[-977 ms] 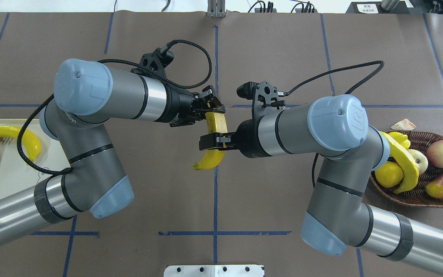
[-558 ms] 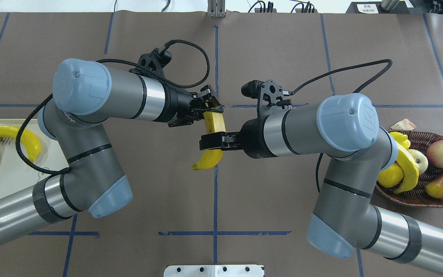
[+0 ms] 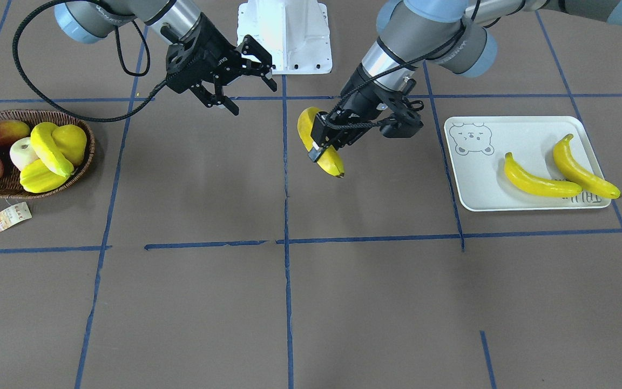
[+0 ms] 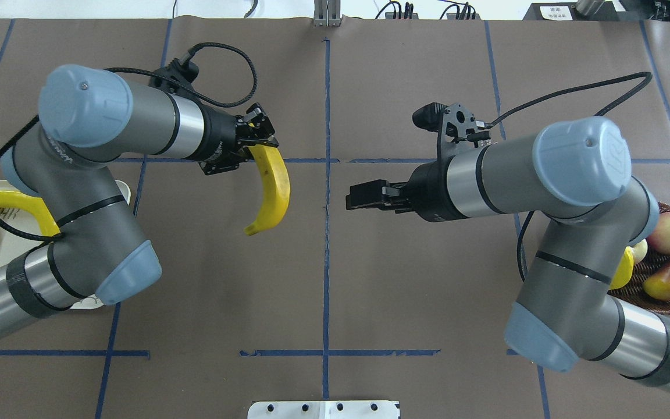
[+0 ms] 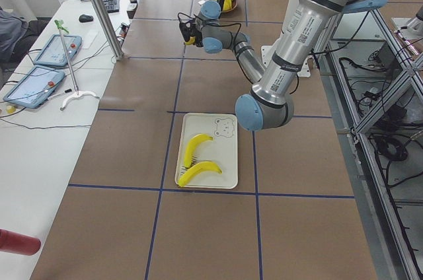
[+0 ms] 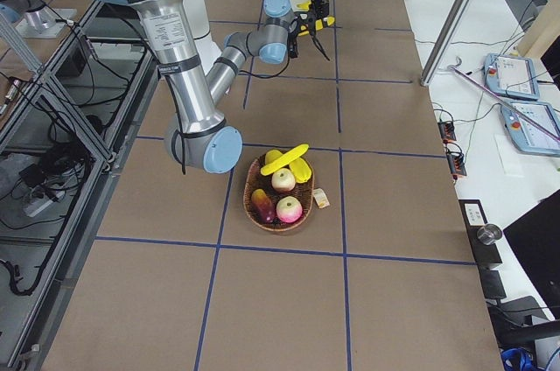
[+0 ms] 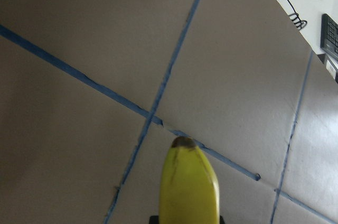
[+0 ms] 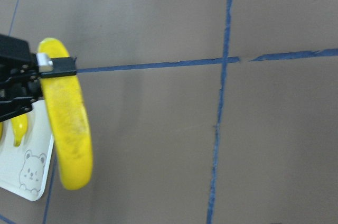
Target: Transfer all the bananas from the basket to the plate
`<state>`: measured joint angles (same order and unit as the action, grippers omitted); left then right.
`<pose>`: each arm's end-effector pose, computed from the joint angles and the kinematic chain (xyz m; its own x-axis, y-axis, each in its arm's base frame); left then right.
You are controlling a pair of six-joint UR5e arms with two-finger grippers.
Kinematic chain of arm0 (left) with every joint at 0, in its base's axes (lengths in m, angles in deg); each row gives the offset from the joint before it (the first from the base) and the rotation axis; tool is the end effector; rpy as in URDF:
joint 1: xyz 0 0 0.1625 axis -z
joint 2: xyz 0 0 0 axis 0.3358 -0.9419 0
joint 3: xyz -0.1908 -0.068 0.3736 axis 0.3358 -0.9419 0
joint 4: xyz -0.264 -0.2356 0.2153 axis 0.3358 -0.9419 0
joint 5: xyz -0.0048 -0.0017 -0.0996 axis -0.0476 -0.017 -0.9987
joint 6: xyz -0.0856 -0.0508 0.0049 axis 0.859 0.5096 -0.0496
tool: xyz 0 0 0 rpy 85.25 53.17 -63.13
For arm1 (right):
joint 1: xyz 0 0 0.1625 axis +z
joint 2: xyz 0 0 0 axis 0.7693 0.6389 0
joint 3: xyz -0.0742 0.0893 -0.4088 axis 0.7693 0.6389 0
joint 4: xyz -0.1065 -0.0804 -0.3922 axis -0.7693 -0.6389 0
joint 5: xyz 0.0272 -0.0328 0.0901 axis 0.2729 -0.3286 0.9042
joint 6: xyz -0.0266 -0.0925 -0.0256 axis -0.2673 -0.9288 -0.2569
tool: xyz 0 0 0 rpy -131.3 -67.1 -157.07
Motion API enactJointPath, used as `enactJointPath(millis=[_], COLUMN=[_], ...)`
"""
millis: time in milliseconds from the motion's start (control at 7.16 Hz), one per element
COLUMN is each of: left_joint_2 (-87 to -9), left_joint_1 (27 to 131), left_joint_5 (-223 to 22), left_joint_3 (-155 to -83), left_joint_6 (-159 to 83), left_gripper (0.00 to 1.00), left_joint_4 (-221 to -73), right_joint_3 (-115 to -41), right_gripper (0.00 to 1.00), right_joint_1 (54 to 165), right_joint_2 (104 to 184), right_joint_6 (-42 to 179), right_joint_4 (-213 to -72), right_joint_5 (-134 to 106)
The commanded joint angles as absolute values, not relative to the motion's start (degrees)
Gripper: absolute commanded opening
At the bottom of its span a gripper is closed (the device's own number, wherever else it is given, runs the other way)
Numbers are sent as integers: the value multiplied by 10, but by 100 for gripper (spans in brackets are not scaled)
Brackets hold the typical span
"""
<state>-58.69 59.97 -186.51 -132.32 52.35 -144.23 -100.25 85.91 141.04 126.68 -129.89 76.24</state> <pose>0.4056 -0.4799 0.1985 0.1691 -0.4687 -0.8670 0.4639 0.8140 -0.3496 -0.3867 -0.3928 0.1899 0.2750 -0.0963 0.9566 -0.1616 0.9762 0.1447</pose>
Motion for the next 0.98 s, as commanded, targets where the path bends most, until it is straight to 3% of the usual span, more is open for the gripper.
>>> enactJointPath(millis=[0, 558, 838], left_joint_2=[-578, -576, -490], left_joint_1=[616, 631, 651], left_joint_5=[-1866, -1867, -1868], left_joint_3=[-1383, -1409, -1409], left_joint_6=[518, 451, 479], left_gripper=[0, 0, 0], left_joint_4=[-1240, -1029, -1066], right_joint_3=[-1013, -1077, -1100], right_gripper=[100, 100, 100], right_joint_1=[940, 1000, 1031], right_joint_2=[1418, 1455, 1470], right_joint_6=[1235, 1058, 947], right_joint_4=[-1374, -1606, -1687], right_joint_5=[832, 845, 846])
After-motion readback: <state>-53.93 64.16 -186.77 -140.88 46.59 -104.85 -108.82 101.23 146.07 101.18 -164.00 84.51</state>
